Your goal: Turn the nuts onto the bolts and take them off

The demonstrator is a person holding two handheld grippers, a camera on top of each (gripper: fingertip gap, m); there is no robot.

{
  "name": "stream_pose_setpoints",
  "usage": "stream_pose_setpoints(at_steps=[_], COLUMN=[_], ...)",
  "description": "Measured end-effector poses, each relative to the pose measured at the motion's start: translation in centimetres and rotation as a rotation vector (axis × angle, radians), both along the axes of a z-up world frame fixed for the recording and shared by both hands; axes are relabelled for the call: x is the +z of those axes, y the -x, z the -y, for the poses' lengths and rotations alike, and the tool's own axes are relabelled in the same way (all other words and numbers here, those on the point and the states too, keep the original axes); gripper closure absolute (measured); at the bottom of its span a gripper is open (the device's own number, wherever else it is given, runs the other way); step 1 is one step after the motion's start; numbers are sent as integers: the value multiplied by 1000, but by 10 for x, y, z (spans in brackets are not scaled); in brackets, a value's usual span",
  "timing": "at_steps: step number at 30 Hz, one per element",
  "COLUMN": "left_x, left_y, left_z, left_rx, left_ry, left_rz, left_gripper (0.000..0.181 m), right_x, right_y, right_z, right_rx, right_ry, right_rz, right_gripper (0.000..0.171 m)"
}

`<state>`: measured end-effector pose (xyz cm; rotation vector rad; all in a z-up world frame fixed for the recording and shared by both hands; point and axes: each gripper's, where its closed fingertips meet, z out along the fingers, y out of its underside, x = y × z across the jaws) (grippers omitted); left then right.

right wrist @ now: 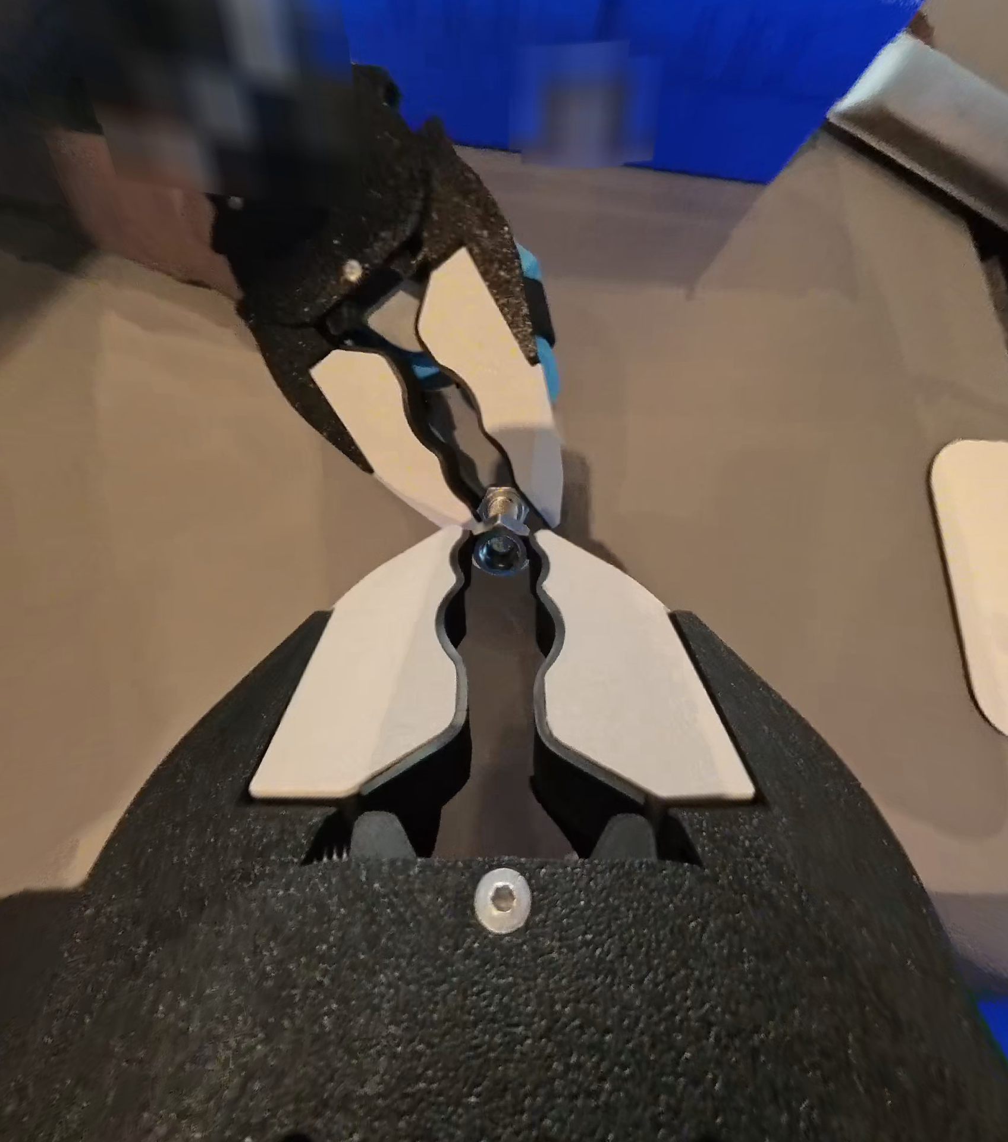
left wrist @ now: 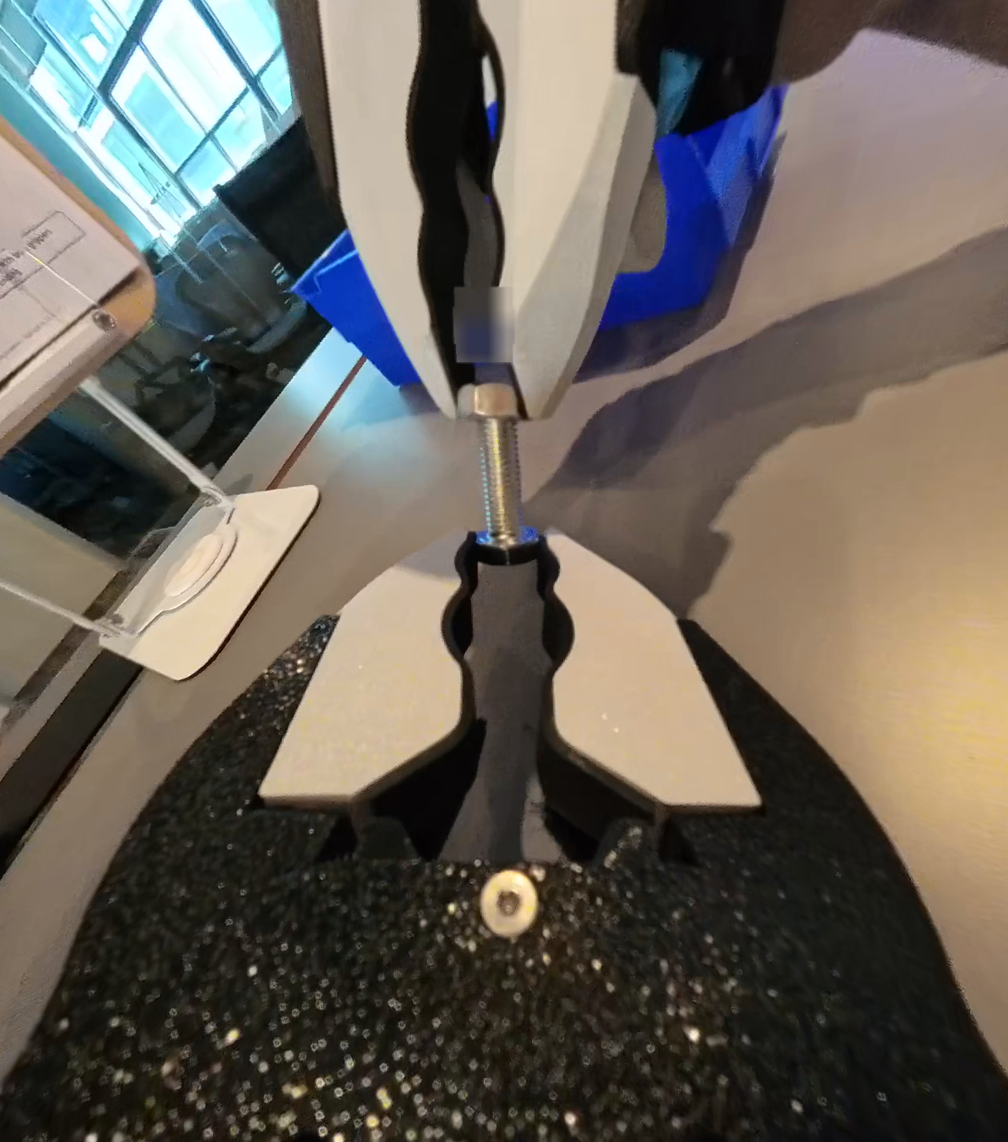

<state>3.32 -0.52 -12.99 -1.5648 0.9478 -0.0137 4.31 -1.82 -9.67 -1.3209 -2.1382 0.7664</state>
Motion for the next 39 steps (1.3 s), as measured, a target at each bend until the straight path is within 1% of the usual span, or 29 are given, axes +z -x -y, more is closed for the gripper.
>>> stream_pose_setpoints(at_steps=[1, 6, 9, 14, 18, 22, 27, 33, 39], left_x=[2, 3, 6, 11, 12, 14, 16, 25, 26], left_y=[0, -1, -1, 0, -1, 1, 2, -2, -2], left_z=[2, 6, 8, 7, 5, 3, 4, 8, 8], left_rx=[-11, -40, -51, -17, -2, 6, 8, -49, -42], left_ry=[-3, -10, -4, 16, 42, 62, 56, 52, 43], left_rz=[14, 11, 41, 115, 173, 236, 250, 332, 327], left_gripper=[163, 163, 163, 163, 163, 163, 164, 163, 163], right_x=[3, 4, 7, 14, 15, 18, 19, 29, 29], right_y=[0, 0, 2, 6, 8, 14, 14, 15, 15], right_z=[2, 8, 10, 10, 8, 5, 5, 10, 11], right_rx=[29, 154, 204, 159, 117, 93, 97, 136, 135], right_ry=[4, -53, -61, -18, -21, -26, -16, 49, 114], right_rz=[17, 113, 133, 179, 210, 190, 166, 58, 15], right_gripper=[154, 154, 154, 154, 154, 154, 154, 154, 154])
